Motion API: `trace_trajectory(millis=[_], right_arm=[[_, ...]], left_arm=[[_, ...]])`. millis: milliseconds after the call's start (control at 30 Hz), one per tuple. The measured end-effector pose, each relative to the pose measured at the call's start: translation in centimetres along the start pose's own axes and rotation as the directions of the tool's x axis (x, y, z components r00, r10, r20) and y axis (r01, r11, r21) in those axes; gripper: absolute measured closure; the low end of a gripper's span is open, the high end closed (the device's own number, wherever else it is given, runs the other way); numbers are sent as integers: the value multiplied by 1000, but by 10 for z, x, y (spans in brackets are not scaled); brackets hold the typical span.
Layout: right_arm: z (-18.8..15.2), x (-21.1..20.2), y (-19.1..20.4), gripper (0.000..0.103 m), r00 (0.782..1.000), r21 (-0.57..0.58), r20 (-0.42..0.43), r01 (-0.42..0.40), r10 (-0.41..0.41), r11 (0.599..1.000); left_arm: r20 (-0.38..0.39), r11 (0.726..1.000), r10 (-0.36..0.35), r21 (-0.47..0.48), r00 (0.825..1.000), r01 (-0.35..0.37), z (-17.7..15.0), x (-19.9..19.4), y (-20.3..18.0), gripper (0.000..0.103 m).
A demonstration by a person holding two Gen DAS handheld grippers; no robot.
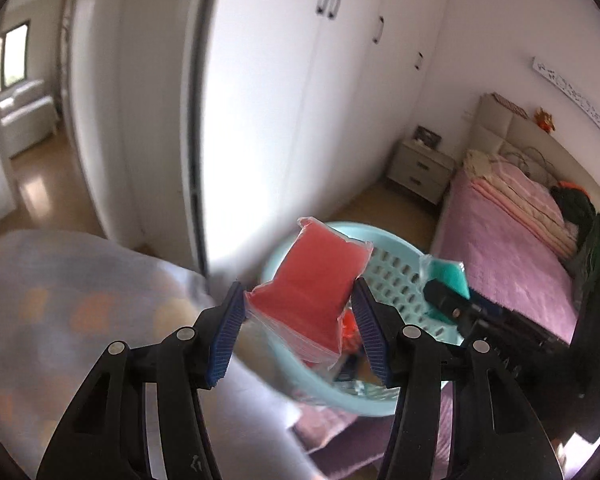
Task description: Collect trash
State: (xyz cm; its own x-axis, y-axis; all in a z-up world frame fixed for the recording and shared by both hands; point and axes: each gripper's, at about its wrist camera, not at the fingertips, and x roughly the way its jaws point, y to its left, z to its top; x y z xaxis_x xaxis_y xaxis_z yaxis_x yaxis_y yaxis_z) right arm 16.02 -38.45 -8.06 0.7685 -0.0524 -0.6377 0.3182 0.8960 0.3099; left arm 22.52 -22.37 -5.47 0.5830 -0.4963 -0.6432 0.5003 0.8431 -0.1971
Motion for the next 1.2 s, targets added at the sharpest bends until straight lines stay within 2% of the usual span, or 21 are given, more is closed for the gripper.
trace_trajectory(millis=[133,233,267,333,433,600,700,800,867,1000,1100,1200], right_arm=[[4,13,-21,62,999,26,-38,27,-26,999],[9,18,-33,59,998,38,-53,27,-25,999],[9,17,-36,58,998,40,-53,26,-24,999],[16,19,-43,48,998,36,-45,37,-35,999],[12,17,-34,47,998,11,-54,37,-36,999],[3,9,-14,47,998,-46,-58,8,-10,999],[-1,-2,-1,47,999,-68,-43,-10,7,998],[-8,-17,15,45,999,-92,-16,-36,35,995],[-12,-27,24,39,1000,-107,9,-28,29,994],[-23,-46,43,38,996,-160,89,-3,17,987],[-32,-58,56,38,990,-178,143,12,14,984],[-39,-67,64,38,983,-195,181,19,17,981]], left_arm=[[-110,998,-65,7,992,66,3,43,-8,47],[-135,998,-69,-4,988,69,2,58,-4,43],[-131,998,-68,-7,989,68,0,60,-2,41],[-111,997,-77,-11,991,76,-3,55,3,34],[-86,998,-64,-13,994,63,-6,48,8,25],[-55,1000,3,-21,998,-5,-15,24,25,25],[-8,999,47,-24,999,-47,-25,-2,37,25],[59,994,113,-15,992,-112,-38,-32,43,22],[111,985,173,-10,979,-173,-50,-52,48,22],[185,962,272,-31,945,-271,-71,-85,61,19],[240,937,348,-64,906,-343,-82,-103,72,16],[292,906,423,-106,858,-410,-91,-113,83,13]])
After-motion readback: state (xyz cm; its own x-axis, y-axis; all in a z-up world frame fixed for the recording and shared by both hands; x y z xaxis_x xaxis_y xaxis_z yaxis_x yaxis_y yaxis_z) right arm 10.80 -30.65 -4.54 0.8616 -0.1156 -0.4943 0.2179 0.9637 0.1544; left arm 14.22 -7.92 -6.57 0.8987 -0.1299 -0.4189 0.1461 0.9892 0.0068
